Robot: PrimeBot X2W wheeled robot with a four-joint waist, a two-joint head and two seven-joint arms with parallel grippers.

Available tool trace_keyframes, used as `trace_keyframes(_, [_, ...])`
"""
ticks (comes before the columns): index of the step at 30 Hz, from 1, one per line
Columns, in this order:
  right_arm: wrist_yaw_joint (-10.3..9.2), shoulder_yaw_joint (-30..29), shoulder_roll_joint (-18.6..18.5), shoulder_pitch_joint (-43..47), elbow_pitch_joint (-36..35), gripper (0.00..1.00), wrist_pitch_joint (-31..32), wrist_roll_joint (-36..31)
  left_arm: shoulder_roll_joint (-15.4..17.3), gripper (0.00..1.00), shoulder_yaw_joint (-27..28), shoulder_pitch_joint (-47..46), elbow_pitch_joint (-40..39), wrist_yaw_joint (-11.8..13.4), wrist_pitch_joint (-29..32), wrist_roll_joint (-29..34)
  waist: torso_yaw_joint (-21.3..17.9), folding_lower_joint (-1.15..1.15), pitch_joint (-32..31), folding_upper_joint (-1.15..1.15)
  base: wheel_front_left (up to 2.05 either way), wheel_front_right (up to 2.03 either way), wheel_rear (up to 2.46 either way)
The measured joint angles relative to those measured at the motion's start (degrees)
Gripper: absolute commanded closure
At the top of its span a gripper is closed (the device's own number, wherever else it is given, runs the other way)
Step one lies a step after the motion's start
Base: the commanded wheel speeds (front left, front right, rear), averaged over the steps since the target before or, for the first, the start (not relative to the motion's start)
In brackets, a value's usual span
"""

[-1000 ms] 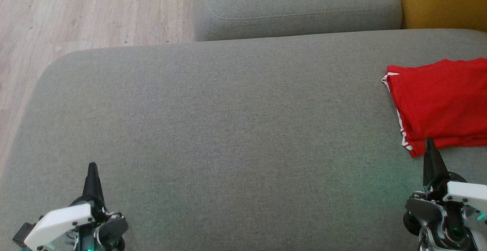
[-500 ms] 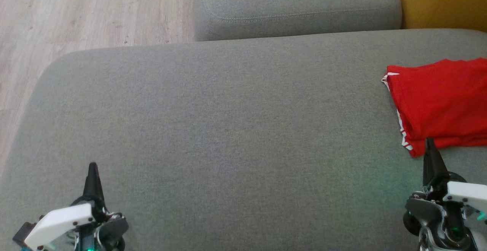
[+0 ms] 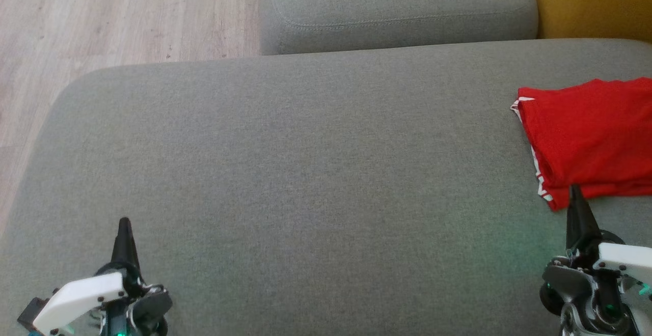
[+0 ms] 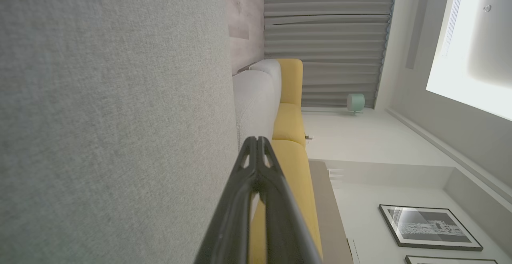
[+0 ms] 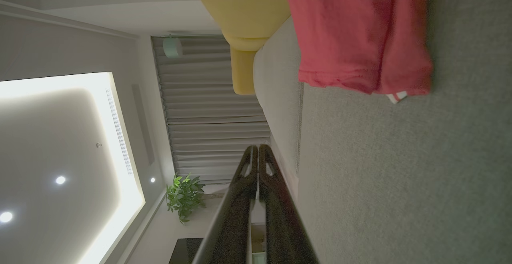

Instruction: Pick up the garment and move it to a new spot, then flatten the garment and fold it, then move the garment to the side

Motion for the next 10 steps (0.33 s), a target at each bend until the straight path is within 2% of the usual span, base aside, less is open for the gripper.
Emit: trace_keyframes(10, [0.0, 0.0, 0.0, 0.0, 0.0, 1.0, 0.0, 0.0, -0.03, 1.0, 0.03, 0.0, 0.0, 0.0, 0.19, 0.01, 0.0, 0.0, 0.0, 0.0, 0.0, 0.0, 0.0])
